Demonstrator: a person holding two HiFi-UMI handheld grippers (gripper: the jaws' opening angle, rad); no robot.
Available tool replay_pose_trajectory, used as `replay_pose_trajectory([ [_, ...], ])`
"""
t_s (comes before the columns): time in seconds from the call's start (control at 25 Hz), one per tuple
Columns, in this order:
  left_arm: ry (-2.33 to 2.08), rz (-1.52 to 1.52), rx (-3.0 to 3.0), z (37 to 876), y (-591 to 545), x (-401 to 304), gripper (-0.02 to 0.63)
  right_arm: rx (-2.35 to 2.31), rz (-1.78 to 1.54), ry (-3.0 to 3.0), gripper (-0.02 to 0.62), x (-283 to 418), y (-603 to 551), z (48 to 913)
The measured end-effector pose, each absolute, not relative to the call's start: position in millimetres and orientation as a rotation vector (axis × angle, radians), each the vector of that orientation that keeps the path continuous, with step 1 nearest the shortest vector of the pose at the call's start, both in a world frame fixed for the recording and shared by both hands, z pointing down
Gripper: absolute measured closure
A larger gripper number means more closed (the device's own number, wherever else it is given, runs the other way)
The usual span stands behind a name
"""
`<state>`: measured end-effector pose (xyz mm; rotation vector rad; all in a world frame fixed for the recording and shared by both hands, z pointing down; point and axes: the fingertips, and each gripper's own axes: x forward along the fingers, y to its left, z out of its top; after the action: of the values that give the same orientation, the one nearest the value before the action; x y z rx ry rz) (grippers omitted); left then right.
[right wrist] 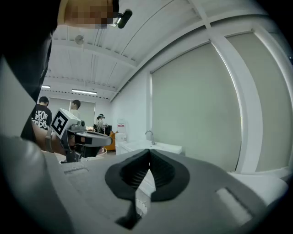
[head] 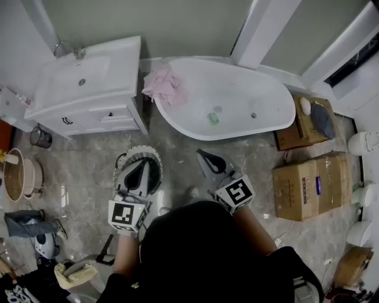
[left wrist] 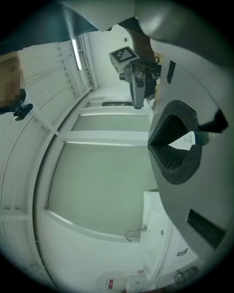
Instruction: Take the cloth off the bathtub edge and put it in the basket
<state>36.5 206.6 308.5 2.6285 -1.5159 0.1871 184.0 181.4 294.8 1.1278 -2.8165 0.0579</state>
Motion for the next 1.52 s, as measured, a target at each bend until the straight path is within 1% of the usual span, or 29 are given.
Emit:
replay_pose_trajectory([
  [0.36, -1.509, 0.197, 2.596, 311, 181, 69, 0.594, 1.127, 0.097, -2.832, 0.598, 218, 161, 301],
  [0.72, -1.531, 0.295, 2.619, 319, 140, 132, 0.594, 1.156, 0.17, -2.905, 0.598, 291, 116, 304],
  [0.92, -1.53, 0.336, 2.578, 324, 119, 152, 0.594, 1.169, 0.209, -2.905, 0.598, 314, 89, 309],
  [1.24, -1.504, 0.373, 2.549, 346, 67, 140, 0.594, 1.169, 0.246, -2.894, 0.598, 306, 38, 323],
  [1.52, -1.504, 0.338, 2.536, 354, 0, 101, 0.594, 1.14, 0.243, -2.849, 0.598, 267, -29, 330],
])
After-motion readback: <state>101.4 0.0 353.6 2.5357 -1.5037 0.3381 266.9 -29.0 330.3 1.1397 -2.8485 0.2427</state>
